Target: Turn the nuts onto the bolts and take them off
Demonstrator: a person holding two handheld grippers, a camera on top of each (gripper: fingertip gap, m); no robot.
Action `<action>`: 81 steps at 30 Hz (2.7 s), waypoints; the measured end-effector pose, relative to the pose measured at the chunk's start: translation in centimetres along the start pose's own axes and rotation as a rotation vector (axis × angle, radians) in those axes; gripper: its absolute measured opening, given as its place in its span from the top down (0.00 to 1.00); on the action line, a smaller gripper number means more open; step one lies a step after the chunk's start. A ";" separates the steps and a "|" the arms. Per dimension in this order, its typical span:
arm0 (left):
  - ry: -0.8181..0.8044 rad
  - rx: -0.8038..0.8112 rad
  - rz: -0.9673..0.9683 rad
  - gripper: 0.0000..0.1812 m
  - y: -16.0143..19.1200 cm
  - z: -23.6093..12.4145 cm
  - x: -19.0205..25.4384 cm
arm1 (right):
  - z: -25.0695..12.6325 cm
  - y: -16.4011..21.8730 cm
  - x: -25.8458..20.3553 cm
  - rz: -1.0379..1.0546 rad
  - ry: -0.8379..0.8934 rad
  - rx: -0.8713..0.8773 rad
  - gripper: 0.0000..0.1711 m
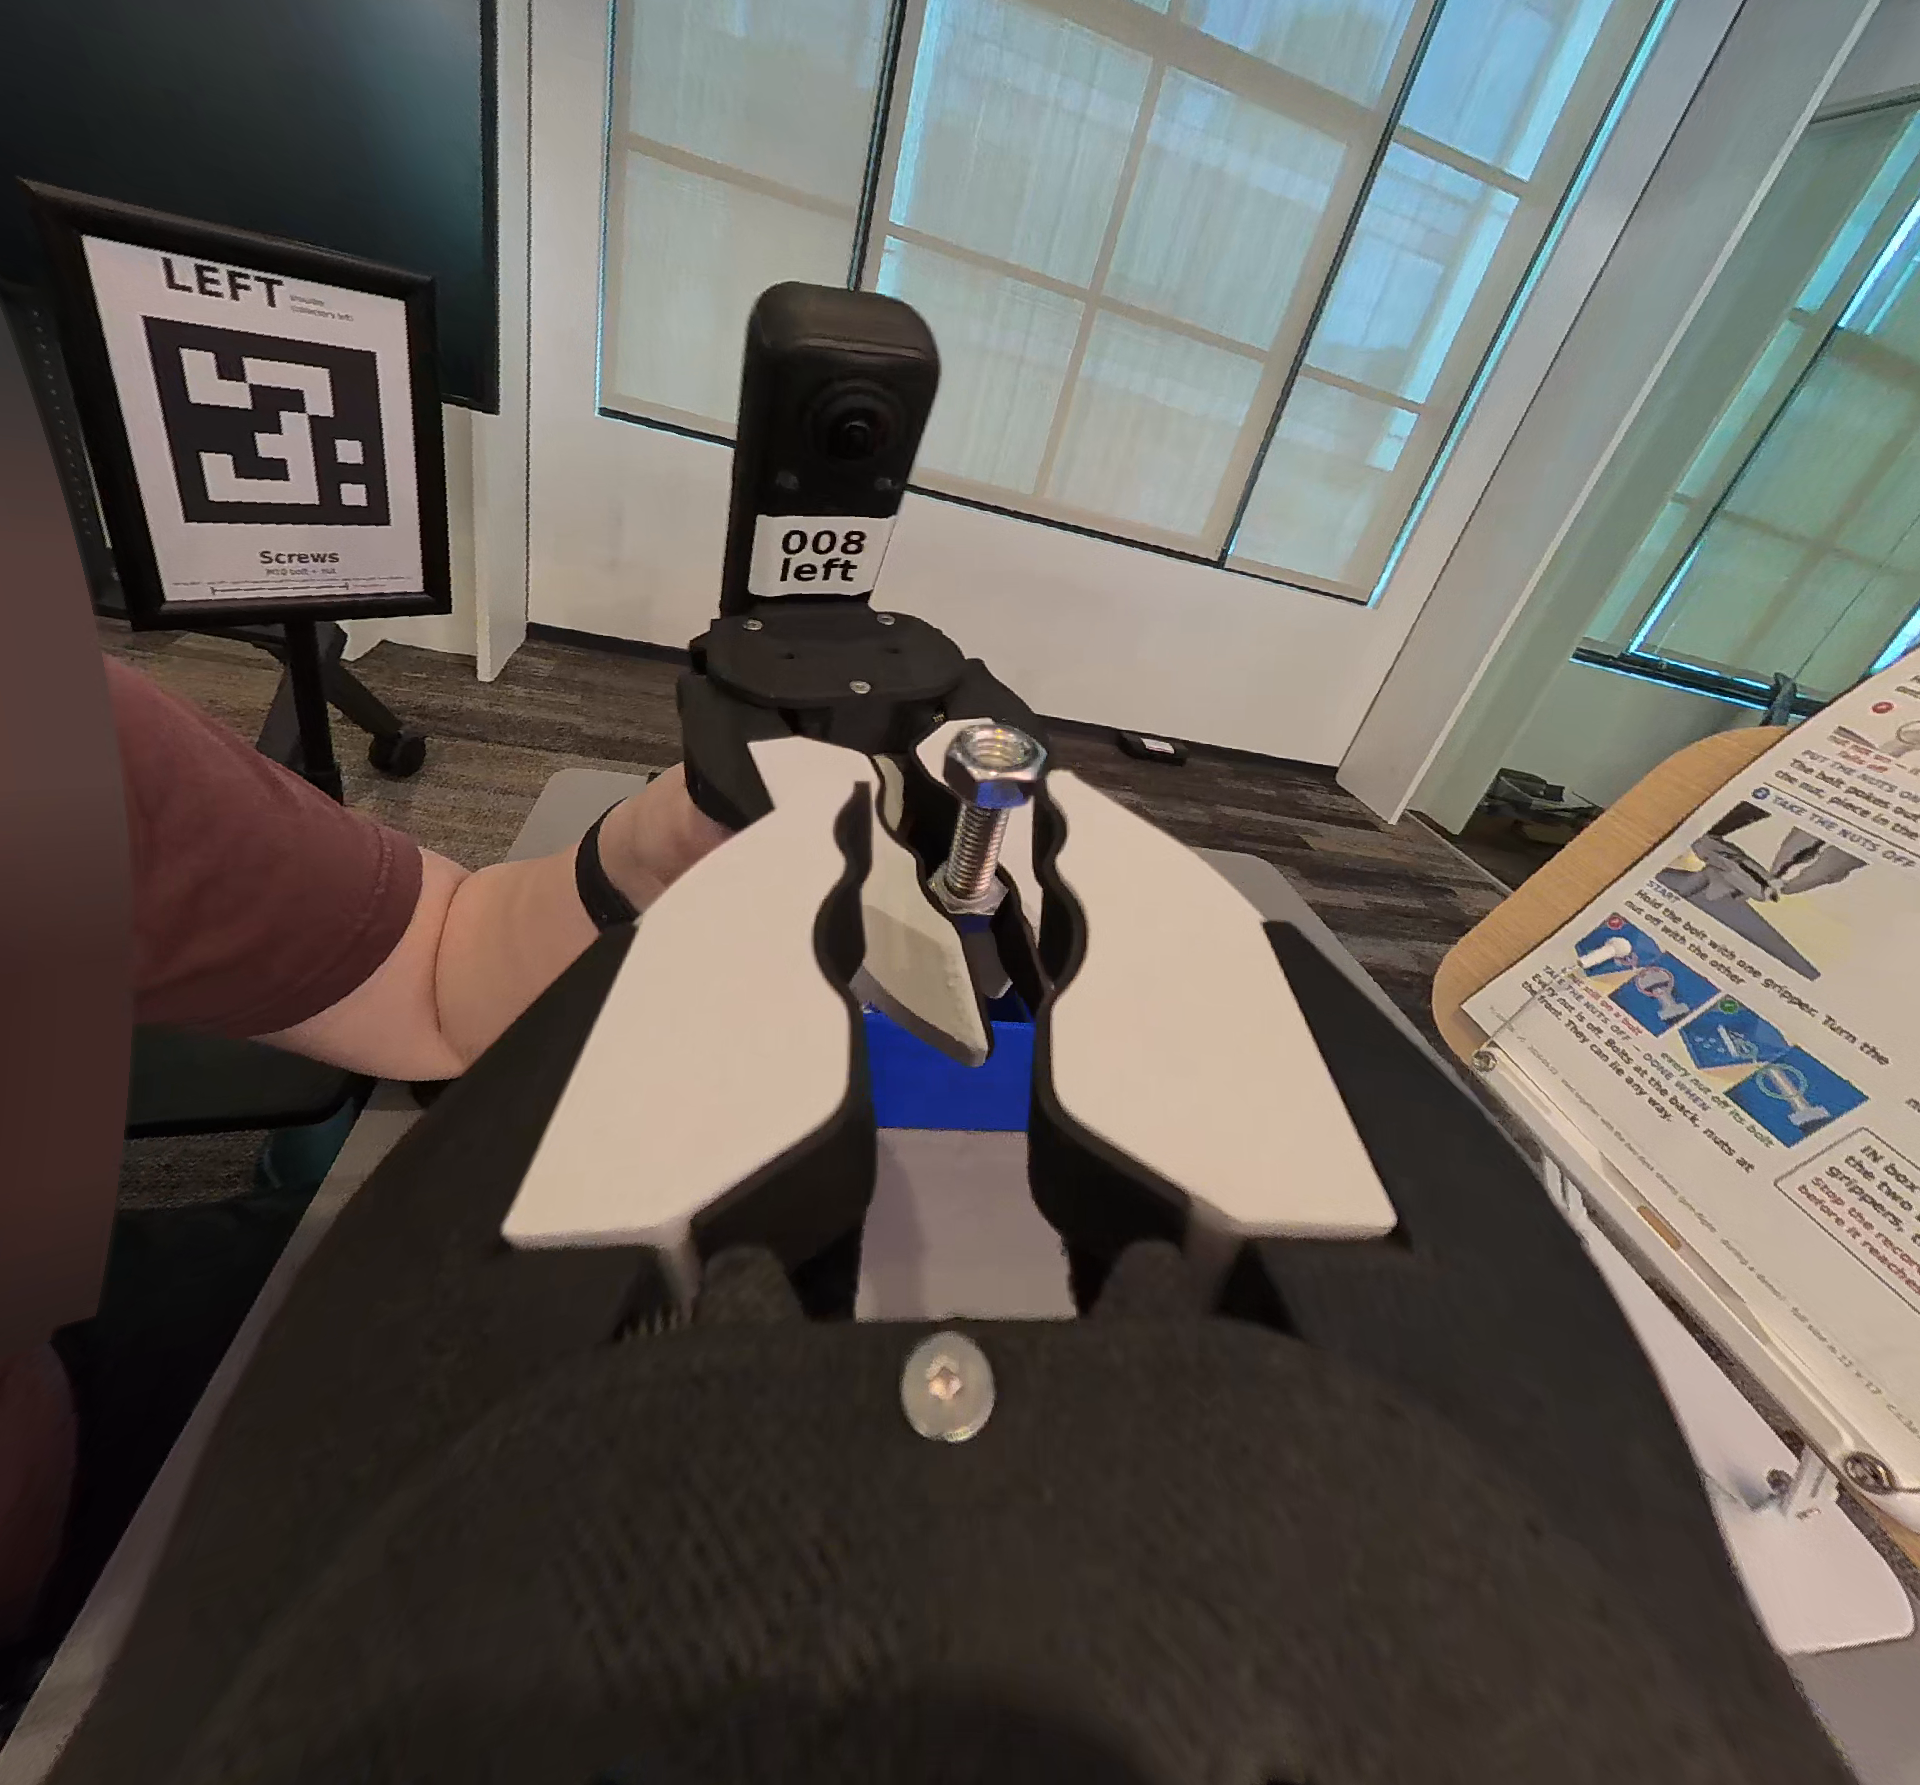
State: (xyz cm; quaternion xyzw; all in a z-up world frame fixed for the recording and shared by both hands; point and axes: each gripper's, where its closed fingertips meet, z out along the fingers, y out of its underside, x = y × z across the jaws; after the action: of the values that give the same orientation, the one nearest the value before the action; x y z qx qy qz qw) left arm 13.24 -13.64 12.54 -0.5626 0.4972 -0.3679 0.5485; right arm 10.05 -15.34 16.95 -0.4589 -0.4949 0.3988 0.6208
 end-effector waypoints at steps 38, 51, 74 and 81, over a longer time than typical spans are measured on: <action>0.172 -0.048 0.066 0.93 0.8 1.2 3.9 | -2.1 -0.2 -2.1 -0.073 -0.273 0.060 0.88; -0.010 -0.051 0.060 0.93 0.6 0.7 0.9 | -0.6 0.0 0.0 0.081 -0.067 -0.004 0.88; 0.173 0.004 0.025 0.93 -0.2 0.7 3.7 | -0.8 -0.8 -1.9 0.164 -0.289 0.123 0.90; -0.023 -0.020 0.002 0.93 0.4 0.6 0.3 | 0.4 0.2 0.9 0.197 0.007 0.065 0.90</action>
State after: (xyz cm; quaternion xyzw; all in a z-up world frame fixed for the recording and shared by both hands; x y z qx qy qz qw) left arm 13.89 -13.77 12.06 -0.5716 0.4952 -0.3558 0.5490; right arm 9.84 -14.38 17.01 -0.4863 -0.4322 0.4719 0.5949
